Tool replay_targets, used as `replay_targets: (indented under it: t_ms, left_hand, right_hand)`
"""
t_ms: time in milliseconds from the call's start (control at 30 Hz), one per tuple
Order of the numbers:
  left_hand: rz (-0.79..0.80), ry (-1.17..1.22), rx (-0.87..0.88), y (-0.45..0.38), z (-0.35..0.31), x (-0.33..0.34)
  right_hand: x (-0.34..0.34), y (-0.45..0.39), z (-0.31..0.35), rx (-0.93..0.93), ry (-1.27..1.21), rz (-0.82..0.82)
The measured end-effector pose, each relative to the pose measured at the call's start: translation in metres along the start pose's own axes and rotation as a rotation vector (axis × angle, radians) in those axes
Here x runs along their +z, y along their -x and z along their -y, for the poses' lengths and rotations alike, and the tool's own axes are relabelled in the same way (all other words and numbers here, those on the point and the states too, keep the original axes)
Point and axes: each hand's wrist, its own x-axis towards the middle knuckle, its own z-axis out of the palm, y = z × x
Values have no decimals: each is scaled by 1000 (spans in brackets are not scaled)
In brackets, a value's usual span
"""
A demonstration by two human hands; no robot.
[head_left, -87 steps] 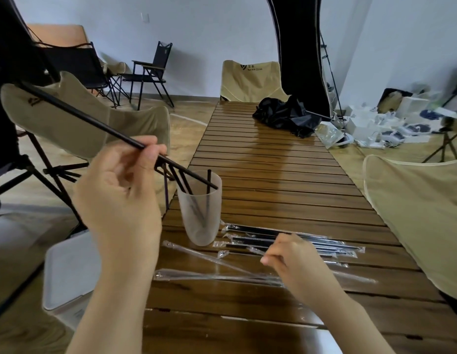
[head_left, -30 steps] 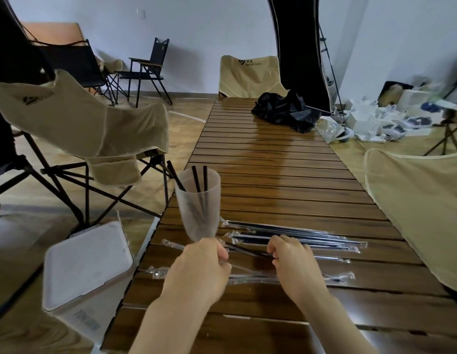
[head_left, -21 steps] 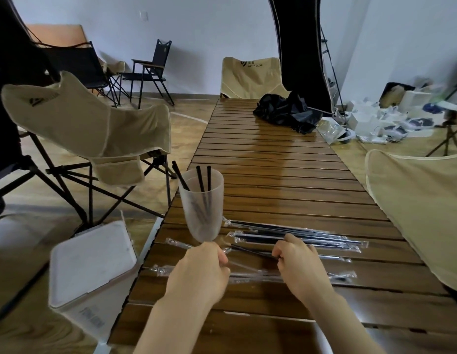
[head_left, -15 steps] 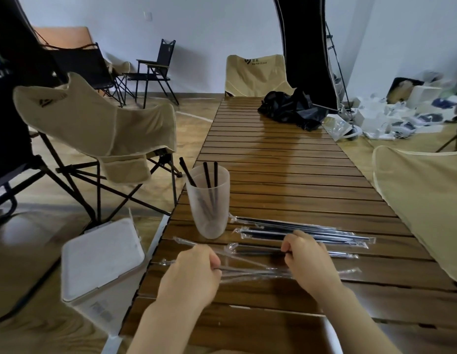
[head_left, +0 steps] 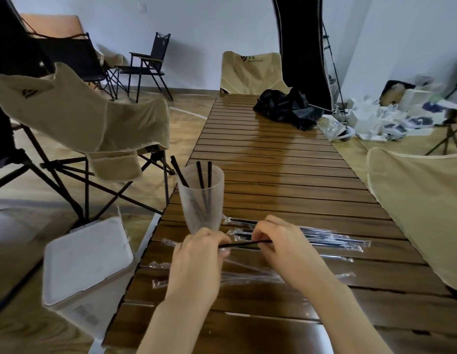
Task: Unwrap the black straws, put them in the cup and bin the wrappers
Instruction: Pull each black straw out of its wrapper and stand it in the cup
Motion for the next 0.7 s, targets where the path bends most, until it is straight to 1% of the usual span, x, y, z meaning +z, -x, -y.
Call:
replay_targets:
  t_ms: [67, 167, 300, 400, 467, 567, 600, 700]
  left_hand:
    - [30, 31, 14, -3, 3, -3]
    - [15, 109, 6, -6, 8, -10]
    - [-61, 106, -20, -6, 33, -24]
    - [-102, 66, 0, -7, 50, -30]
    - [-51, 71, 51, -7, 49, -29]
    - [87, 85, 114, -12, 41, -26]
    - [92, 89, 126, -15, 39, -25]
    - [38, 117, 133, -25, 36, -24]
  right_hand:
    - [0, -2, 4, -36, -34, 3]
    - [-5, -1, 0, -35, -62, -14]
    - [-22, 6, -21, 62, -81, -43]
    - [-34, 14, -36, 121, -70, -22]
    - [-40, 18, -40, 133, -70, -31]
    - [-44, 21, -44, 135, -84, -65]
    - [-44, 21, -46, 139, -96, -64]
    - [-46, 23, -52, 159, -130, -75]
